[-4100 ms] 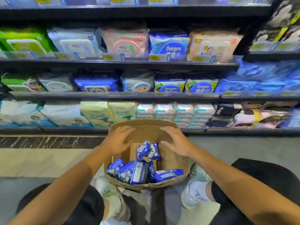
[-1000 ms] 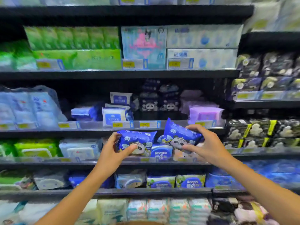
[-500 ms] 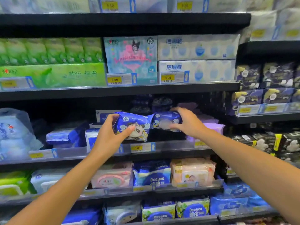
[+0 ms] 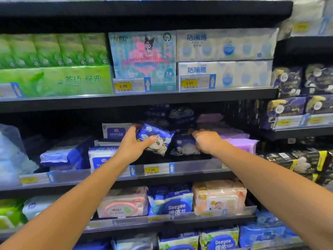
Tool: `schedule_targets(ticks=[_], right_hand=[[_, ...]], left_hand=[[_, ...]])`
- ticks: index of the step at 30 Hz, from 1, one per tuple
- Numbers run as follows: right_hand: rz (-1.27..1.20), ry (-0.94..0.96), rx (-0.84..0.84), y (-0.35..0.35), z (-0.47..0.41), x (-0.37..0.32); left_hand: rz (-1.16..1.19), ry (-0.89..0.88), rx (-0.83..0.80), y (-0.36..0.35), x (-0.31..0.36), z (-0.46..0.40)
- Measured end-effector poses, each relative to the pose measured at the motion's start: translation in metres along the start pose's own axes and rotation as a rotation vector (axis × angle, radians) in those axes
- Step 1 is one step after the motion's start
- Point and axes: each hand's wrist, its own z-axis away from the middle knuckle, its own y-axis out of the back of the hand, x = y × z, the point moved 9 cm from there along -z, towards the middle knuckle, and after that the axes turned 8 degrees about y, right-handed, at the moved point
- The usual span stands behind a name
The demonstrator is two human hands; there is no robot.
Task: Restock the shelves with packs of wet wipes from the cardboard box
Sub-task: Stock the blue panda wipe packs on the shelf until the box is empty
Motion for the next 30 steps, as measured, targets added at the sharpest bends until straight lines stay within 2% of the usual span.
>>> schedule_targets(ticks=[4, 7, 10, 15, 20, 21, 23, 25, 28, 30], right_hand=[[0.033, -0.014, -0.010, -0.001, 0.004, 0.001], [0.056, 0.016, 0.053, -0.001, 0.007, 0.000], [0.039, 0.067, 0.108, 0.003, 0.016, 0.001], [-0.028, 0.127, 0.239, 0.017, 0.038, -0.005], [-0.090, 0.329, 0.279, 0.008, 0.055, -0.030], [-0.115, 0.341, 0.262, 0.004, 0.057, -0.032], [-0.129, 0.339, 0.224, -0.002, 0.058, -0.034], [-0.125, 0.314, 0.171, -0.008, 0.056, -0.035], [-0.156, 0.242, 0.048, -0.016, 0.051, -0.037], [-0.169, 0.206, -0.023, -0.016, 0.049, -0.041]], left_hand=[[-0.144, 0.130, -0.031, -0.022, -0.010, -0.028], [-0.426, 0.268, -0.160, -0.040, -0.030, -0.034], [-0.571, 0.291, -0.145, -0.037, -0.034, -0.037], [-0.687, 0.141, -0.102, -0.042, -0.029, -0.037], [-0.810, -0.001, 0.036, -0.039, -0.021, -0.021], [-0.809, -0.079, 0.101, -0.035, -0.013, -0.012], [-0.760, -0.340, 0.182, -0.035, 0.009, 0.012], [-0.766, -0.480, 0.068, -0.047, 0.013, 0.031], [-0.923, -0.339, -0.208, -0.074, -0.010, 0.030], [-0.921, -0.233, -0.255, -0.079, -0.015, 0.021]])
